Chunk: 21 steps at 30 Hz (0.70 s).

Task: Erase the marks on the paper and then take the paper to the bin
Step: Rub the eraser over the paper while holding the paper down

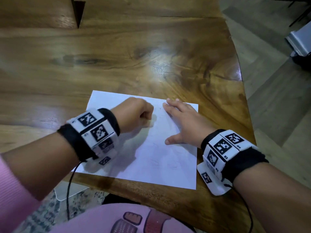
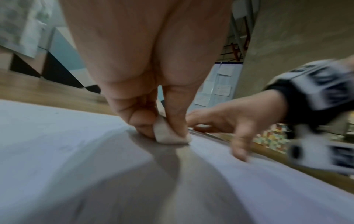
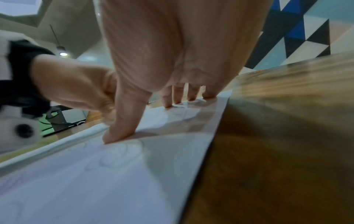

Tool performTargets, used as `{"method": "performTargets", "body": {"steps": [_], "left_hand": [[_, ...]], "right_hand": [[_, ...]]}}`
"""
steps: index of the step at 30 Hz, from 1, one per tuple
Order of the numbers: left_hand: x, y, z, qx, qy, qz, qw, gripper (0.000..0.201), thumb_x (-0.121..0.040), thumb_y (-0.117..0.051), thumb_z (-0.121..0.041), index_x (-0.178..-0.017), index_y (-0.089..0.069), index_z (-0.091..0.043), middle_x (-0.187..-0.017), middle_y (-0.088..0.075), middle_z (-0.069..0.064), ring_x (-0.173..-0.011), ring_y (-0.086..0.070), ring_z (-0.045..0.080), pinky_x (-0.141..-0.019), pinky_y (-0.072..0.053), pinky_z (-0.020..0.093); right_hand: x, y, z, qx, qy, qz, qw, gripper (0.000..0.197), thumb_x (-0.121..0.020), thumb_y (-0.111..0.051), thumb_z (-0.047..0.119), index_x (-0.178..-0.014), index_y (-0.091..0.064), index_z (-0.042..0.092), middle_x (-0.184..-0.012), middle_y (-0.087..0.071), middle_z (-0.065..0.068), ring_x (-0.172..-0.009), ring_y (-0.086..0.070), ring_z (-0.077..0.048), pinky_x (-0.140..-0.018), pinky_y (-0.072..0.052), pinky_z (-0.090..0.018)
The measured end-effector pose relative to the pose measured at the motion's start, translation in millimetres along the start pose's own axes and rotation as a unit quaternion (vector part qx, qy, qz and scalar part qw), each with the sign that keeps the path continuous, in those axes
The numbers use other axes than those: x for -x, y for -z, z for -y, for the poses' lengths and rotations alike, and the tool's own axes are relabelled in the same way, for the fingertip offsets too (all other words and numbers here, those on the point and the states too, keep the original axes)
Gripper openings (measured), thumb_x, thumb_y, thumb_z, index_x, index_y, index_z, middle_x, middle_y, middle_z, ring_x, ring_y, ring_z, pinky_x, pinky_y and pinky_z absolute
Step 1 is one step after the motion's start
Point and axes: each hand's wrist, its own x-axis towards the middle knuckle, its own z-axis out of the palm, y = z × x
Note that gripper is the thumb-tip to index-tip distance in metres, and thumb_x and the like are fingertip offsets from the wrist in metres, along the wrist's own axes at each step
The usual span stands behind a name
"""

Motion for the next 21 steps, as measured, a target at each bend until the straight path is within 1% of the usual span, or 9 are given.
{"method": "performTargets", "body": {"steps": [2,5,7,9,12,13,15,18,21], "left_hand": [[11,-4,3,-0.008,-0.007,0.027,1.000,0.016,-0.074,-0.071,-0.019,-0.065,-0.058,-0.015,-0.069,-0.055,0.000,-0.066,-0.047,0.018,-0.055,-0.030,0.010],[-6,6,4,0.002,0.025,-0.058,0.998,0.011,-0.075,-0.070,-0.015,-0.075,-0.064,-0.006,-0.071,-0.055,0.002,-0.071,-0.052,0.023,-0.051,-0.029,0.019],[-17,12,3,-0.001,0.057,-0.097,0.994,0.013,-0.076,-0.070,-0.018,-0.078,-0.064,-0.007,-0.073,-0.056,0.004,-0.072,-0.051,0.024,-0.057,-0.029,0.024],[-11,10,5,0.005,0.051,-0.067,0.996,0.011,-0.075,-0.070,-0.018,-0.072,-0.061,-0.012,-0.069,-0.055,0.002,-0.069,-0.049,0.022,-0.056,-0.031,0.024],[9,7,9,-0.013,0.021,0.054,0.998,0.019,-0.074,-0.072,-0.017,-0.064,-0.056,-0.021,-0.068,-0.057,0.001,-0.064,-0.048,0.017,-0.056,-0.035,0.017],[10,8,9,-0.020,0.019,0.066,0.997,0.017,-0.074,-0.071,-0.016,-0.065,-0.058,-0.021,-0.070,-0.058,0.001,-0.064,-0.048,0.016,-0.056,-0.035,0.016],[-2,11,7,-0.026,0.025,0.004,0.999,0.006,-0.075,-0.069,-0.013,-0.073,-0.063,-0.014,-0.072,-0.057,0.001,-0.067,-0.048,0.018,-0.055,-0.033,0.021],[-12,11,3,-0.026,0.045,-0.098,0.994,0.009,-0.078,-0.067,-0.015,-0.078,-0.062,-0.007,-0.074,-0.055,0.004,-0.071,-0.048,0.023,-0.062,-0.032,0.024],[13,2,10,-0.031,0.002,-0.013,0.999,0.018,-0.076,-0.067,-0.015,-0.064,-0.054,-0.016,-0.063,-0.049,-0.004,-0.064,-0.045,0.020,-0.054,-0.031,0.023]], "right_hand": [[0,0,-1,0.005,0.003,0.002,1.000,0.108,-0.070,-0.077,0.046,-0.151,-0.008,0.028,-0.157,0.003,0.015,-0.144,0.008,-0.006,-0.113,-0.007,-0.021],[0,0,-1,0.008,0.008,0.002,1.000,0.107,-0.070,-0.076,0.047,-0.150,-0.008,0.031,-0.158,0.004,0.015,-0.144,0.008,-0.007,-0.112,-0.005,-0.021],[1,0,1,0.010,0.006,0.005,1.000,0.106,-0.070,-0.076,0.048,-0.150,-0.007,0.034,-0.157,0.006,0.014,-0.144,0.010,-0.007,-0.112,-0.005,-0.021],[1,0,2,0.018,0.003,0.009,1.000,0.106,-0.070,-0.075,0.050,-0.149,-0.005,0.036,-0.157,0.008,0.014,-0.144,0.011,-0.008,-0.113,-0.004,-0.023],[1,-1,2,0.026,0.002,0.008,1.000,0.107,-0.070,-0.074,0.052,-0.149,-0.004,0.037,-0.157,0.009,0.015,-0.144,0.012,-0.009,-0.114,-0.005,-0.025],[1,-1,2,0.025,0.000,0.009,1.000,0.106,-0.070,-0.074,0.052,-0.149,-0.004,0.037,-0.157,0.009,0.015,-0.144,0.012,-0.008,-0.114,-0.005,-0.025],[1,-1,2,0.024,-0.001,0.009,1.000,0.106,-0.070,-0.074,0.052,-0.149,-0.004,0.037,-0.157,0.009,0.016,-0.144,0.011,-0.008,-0.114,-0.005,-0.024],[1,-2,2,0.025,0.002,0.006,1.000,0.107,-0.070,-0.074,0.052,-0.149,-0.004,0.036,-0.157,0.009,0.014,-0.144,0.011,-0.009,-0.114,-0.004,-0.024],[1,-1,2,0.029,0.001,0.010,1.000,0.106,-0.071,-0.073,0.052,-0.149,-0.003,0.036,-0.157,0.010,0.014,-0.144,0.012,-0.009,-0.113,-0.003,-0.023]]}}
